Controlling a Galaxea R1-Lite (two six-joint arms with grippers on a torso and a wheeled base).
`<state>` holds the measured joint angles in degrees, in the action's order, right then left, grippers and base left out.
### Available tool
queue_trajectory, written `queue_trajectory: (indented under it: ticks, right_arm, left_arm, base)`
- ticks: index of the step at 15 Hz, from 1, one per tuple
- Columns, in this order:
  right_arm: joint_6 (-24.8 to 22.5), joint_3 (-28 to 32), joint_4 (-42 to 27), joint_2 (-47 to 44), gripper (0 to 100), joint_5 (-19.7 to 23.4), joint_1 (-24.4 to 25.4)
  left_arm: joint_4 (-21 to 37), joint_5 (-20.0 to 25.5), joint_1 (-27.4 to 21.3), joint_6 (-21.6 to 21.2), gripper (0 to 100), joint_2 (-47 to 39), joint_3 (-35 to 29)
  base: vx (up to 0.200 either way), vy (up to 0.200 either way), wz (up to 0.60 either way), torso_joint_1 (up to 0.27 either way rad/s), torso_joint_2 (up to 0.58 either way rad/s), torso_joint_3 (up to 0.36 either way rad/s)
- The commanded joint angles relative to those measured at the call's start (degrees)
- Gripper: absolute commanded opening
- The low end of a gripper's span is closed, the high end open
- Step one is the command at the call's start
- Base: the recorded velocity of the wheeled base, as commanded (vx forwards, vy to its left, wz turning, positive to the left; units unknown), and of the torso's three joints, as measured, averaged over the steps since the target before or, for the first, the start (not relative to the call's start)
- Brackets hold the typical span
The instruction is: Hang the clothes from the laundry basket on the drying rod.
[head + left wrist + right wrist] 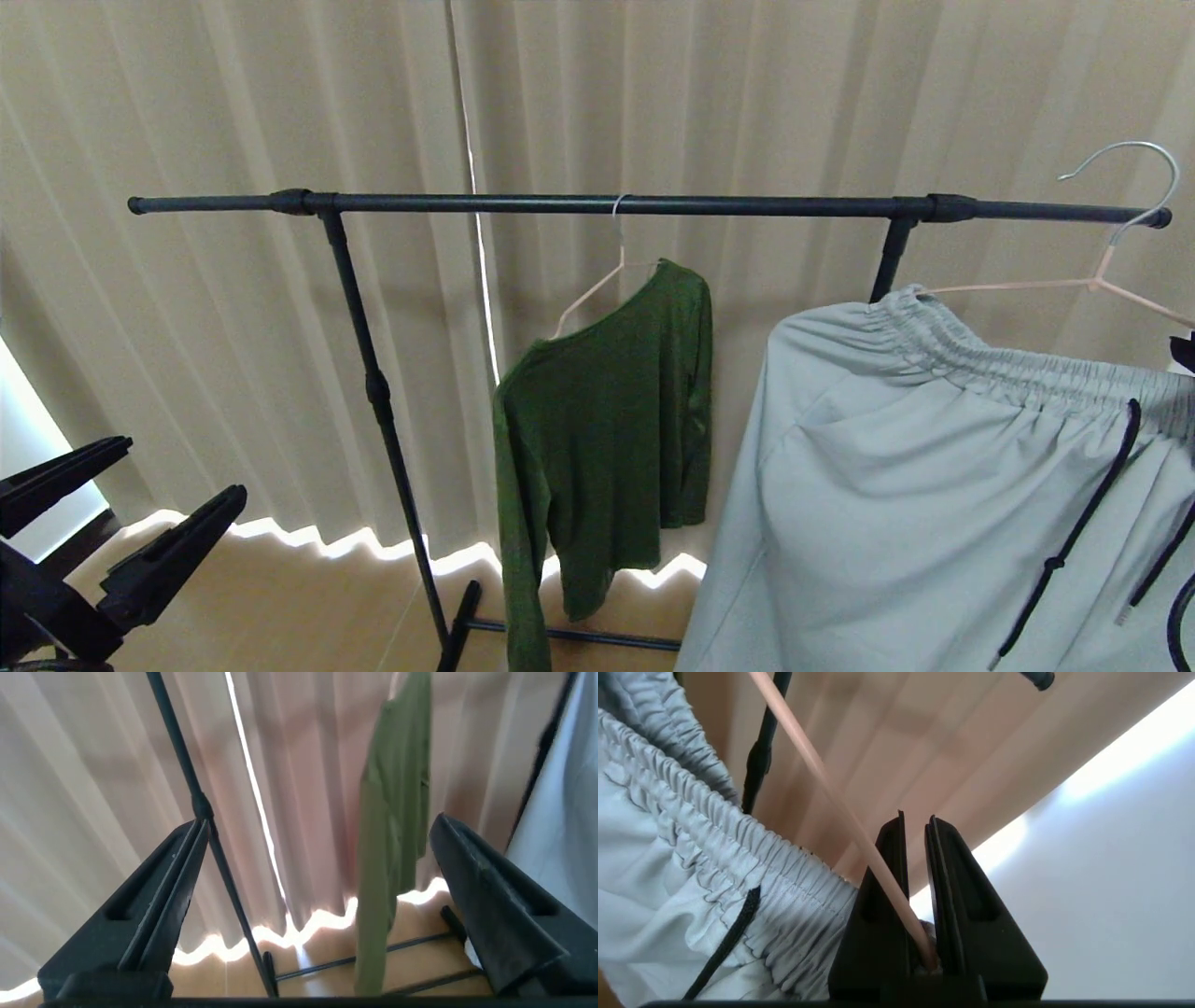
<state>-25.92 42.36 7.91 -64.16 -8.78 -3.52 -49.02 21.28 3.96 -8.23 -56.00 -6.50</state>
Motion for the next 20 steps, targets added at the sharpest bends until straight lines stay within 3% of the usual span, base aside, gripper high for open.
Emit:
queue_trajectory:
  ticks: [1, 4, 14, 17, 20]
  right_arm:
    - [-0.01, 0.00, 0.00, 0.00, 0, -0.01, 0.01]
    - [-0.01, 0.00, 0.00, 0.00, 0, -0.01, 0.01]
    - [0.08, 2.46, 0.88, -4.48, 0, 0.25, 0.62]
    - [0.34, 4.83, 0.79, -10.72, 0, -0.01, 4.93]
    - [1.13, 6.94, 0.88, -16.88, 0, -5.29, 7.65]
  left_arm:
    - [-0.02, -0.02, -0.01, -0.03, 100, 0.19, 0.08]
    - [-0.02, -0.02, -0.01, -0.12, 100, 0.19, 0.43]
    - [-0.02, 0.07, -0.01, -0.38, 100, 0.28, 1.05]
    - [-0.02, 0.07, 0.08, -0.47, 100, 0.28, 1.05]
    - [-0.02, 0.07, 0.08, -0.47, 100, 0.28, 1.05]
  base:
    - [0.200, 0.000, 0.00, -0.002, 0.00, 0.002]
    - [0.200, 0.000, 0.00, 0.007, 0.00, 0.002]
    - [0.000, 0.000, 0.00, 0.000, 0.00, 0.000]
    - [0.000, 0.000, 0.00, 0.000, 0.00, 0.000]
    - [0.000, 0.000, 0.00, 0.000, 0.00, 0.000]
